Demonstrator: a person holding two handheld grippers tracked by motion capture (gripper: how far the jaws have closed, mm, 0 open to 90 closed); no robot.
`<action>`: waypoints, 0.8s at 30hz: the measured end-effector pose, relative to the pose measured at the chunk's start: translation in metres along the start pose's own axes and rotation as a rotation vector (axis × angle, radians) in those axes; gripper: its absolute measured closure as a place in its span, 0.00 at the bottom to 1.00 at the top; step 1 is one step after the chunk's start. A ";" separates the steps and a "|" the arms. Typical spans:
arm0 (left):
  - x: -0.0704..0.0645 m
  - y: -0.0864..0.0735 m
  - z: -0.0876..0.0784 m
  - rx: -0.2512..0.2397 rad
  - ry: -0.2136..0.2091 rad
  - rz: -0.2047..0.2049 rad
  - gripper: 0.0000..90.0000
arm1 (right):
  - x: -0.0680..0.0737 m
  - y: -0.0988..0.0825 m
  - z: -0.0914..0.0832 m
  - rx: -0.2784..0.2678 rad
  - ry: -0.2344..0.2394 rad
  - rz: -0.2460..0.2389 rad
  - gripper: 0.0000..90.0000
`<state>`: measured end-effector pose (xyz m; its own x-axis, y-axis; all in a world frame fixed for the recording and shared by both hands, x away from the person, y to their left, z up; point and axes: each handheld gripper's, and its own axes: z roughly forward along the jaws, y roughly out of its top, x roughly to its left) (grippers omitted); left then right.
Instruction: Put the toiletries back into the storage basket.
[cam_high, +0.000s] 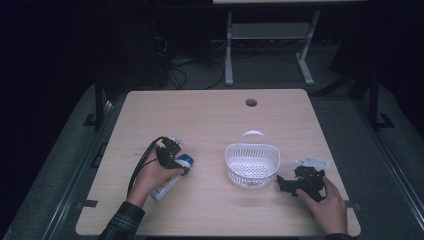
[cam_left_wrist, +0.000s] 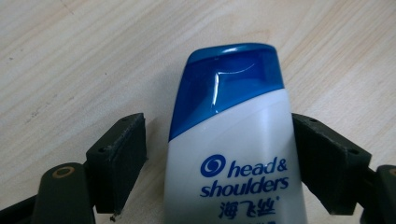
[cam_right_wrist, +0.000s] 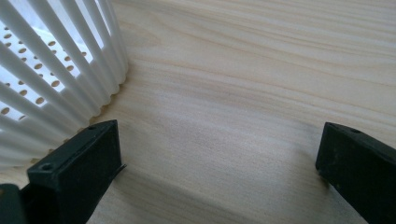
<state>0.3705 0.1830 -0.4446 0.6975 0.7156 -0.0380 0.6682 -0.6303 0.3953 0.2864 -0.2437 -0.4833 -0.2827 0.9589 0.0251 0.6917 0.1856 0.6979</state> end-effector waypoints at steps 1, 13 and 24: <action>0.000 0.000 0.001 0.004 0.001 0.000 0.23 | 0.000 0.000 0.000 0.000 0.000 -0.001 0.00; -0.004 0.006 0.002 0.038 0.034 0.025 0.34 | 0.000 0.000 0.000 0.000 0.000 -0.001 0.00; -0.004 0.008 0.001 0.042 0.035 0.026 0.39 | 0.000 0.000 0.000 0.000 0.000 -0.001 0.00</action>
<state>0.3729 0.1748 -0.4426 0.7057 0.7085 0.0043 0.6607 -0.6602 0.3573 0.2864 -0.2437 -0.4833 -0.2833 0.9587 0.0243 0.6915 0.1866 0.6978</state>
